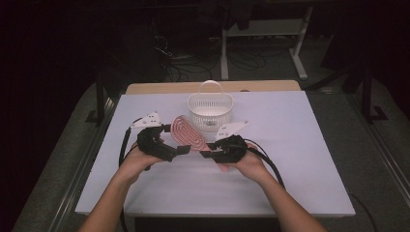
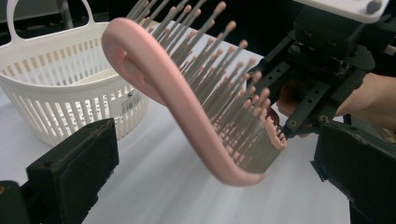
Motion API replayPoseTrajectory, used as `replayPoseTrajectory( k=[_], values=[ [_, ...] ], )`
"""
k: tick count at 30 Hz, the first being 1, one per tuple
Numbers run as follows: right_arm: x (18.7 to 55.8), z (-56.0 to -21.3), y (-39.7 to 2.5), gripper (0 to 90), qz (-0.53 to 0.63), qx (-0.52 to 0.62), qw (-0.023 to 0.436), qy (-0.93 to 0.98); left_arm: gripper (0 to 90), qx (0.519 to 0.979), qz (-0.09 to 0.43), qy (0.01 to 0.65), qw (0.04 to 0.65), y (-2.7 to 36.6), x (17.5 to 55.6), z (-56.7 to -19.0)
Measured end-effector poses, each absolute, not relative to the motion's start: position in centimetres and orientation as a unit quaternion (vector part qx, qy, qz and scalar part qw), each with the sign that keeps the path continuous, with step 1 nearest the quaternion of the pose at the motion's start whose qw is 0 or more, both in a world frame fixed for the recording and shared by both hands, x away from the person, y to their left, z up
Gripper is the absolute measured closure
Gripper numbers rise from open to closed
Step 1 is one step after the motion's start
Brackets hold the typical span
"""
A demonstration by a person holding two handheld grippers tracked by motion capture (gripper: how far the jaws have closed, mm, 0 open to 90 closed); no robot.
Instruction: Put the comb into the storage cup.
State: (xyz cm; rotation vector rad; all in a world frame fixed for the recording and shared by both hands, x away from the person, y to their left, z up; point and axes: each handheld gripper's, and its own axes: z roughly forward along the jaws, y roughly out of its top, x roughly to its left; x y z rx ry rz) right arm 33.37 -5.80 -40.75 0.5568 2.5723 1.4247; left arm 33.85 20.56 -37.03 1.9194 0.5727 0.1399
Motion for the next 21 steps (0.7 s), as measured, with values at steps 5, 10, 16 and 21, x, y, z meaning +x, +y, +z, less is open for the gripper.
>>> replayPoseTrajectory(
  k=[5,10,16,21],
  values=[
    [33.2,-40.92,-5.43,68.2,0.474,0.182,0.078,0.858,1.0,0.807,0.06,0.246,0.533,20.47,33.88,-37.07],
    [33.07,-41.07,-5.15,68.2,0.469,0.18,0.08,0.861,4.5,0.806,0.06,0.252,0.532,20.5,33.94,-37.08],
    [32.99,-41.15,-5.0,68.2,0.467,0.179,0.085,0.862,8.3,0.802,0.059,0.262,0.533,20.63,34.02,-37.04],
    [32.88,-41.14,-4.9,68.2,0.466,0.178,0.091,0.862,14.9,0.802,0.061,0.264,0.532,20.67,34.07,-37.06]
  ],
)
